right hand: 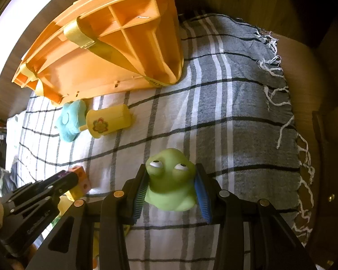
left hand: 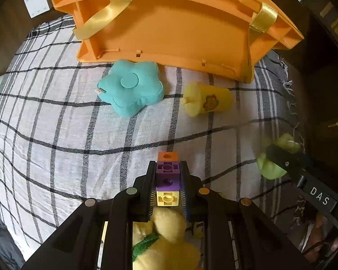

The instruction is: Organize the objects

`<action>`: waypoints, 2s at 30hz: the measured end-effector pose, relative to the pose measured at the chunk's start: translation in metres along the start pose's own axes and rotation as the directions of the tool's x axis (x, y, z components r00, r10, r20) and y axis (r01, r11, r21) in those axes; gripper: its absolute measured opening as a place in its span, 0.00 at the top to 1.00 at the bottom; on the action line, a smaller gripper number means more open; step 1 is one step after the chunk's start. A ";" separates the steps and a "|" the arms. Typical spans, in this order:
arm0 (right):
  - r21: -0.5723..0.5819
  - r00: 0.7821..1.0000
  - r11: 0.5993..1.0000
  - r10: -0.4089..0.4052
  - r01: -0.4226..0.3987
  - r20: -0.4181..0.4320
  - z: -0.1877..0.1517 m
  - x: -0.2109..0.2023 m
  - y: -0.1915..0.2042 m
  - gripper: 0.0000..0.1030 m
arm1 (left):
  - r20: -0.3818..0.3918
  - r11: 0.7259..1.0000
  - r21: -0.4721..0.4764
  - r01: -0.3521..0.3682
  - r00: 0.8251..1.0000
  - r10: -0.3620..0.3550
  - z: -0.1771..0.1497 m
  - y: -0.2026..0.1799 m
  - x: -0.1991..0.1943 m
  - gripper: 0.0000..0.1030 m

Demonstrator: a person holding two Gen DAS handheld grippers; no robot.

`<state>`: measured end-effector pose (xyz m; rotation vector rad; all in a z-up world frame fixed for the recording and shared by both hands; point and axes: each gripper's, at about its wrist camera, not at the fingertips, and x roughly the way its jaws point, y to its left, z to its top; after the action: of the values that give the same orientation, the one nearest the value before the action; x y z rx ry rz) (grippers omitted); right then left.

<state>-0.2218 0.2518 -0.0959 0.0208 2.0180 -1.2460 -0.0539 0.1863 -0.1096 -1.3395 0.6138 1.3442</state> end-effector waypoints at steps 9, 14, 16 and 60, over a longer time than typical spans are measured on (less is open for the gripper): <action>-0.067 0.998 0.996 -0.056 0.058 0.029 -0.006 0.005 -0.002 0.60 | -0.010 1.000 0.002 -0.004 1.000 0.004 -0.003 0.001 0.011 0.80; -0.112 0.995 0.989 -0.091 0.096 0.052 -0.007 0.007 -0.003 0.60 | -0.009 1.000 -0.001 -0.005 1.000 0.005 -0.001 0.000 0.018 0.80; -0.122 0.993 0.987 -0.103 0.109 0.059 -0.007 0.008 -0.004 0.60 | -0.008 1.000 -0.002 -0.004 1.000 0.004 0.000 -0.001 0.017 0.80; -0.482 0.899 0.813 -0.109 0.326 0.424 -0.015 -0.069 0.083 0.60 | 0.248 0.998 0.032 0.054 0.967 -0.060 0.038 0.015 -0.110 0.80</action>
<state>-0.1499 0.3312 -0.1141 -0.7029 1.9847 -0.6854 -0.1061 0.1815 -0.0046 -1.1363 0.4163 1.4257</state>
